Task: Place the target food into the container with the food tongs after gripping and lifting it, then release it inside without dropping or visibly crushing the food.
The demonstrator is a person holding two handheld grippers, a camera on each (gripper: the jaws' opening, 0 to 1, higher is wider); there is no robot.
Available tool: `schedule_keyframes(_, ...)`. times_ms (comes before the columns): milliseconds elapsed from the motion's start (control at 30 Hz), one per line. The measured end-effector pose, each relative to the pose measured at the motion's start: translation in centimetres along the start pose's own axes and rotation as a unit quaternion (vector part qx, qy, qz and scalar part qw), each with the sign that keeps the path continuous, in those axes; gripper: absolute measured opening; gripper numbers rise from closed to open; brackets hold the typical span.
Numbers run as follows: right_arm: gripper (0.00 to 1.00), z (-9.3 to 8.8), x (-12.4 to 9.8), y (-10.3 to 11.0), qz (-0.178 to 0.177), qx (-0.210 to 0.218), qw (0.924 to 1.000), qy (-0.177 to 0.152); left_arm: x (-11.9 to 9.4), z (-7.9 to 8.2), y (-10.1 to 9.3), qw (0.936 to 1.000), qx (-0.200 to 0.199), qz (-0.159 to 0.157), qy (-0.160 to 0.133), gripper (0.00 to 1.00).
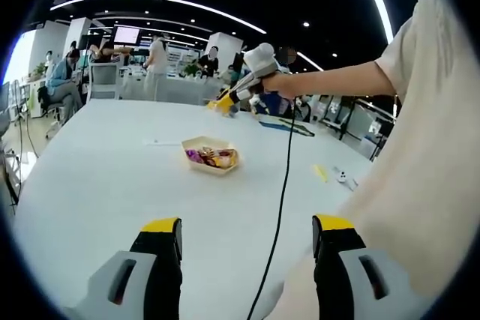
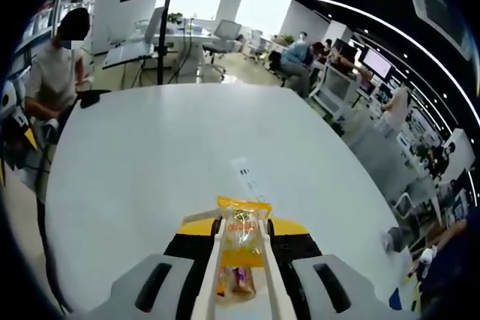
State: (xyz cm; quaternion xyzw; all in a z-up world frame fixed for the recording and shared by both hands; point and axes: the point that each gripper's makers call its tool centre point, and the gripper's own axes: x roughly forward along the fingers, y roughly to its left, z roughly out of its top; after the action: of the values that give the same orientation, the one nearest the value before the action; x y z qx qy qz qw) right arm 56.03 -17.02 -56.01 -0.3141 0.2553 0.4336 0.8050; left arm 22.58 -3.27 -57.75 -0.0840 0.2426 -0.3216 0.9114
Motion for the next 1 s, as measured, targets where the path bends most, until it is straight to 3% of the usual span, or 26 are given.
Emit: schedule_keyframes(1000,0.27,-0.63,0.05,-0.48,-0.005,0.004,1.0000,0.003,0.47,0.13,-0.17,1.0000,0.002,-0.007,0.005,0.71)
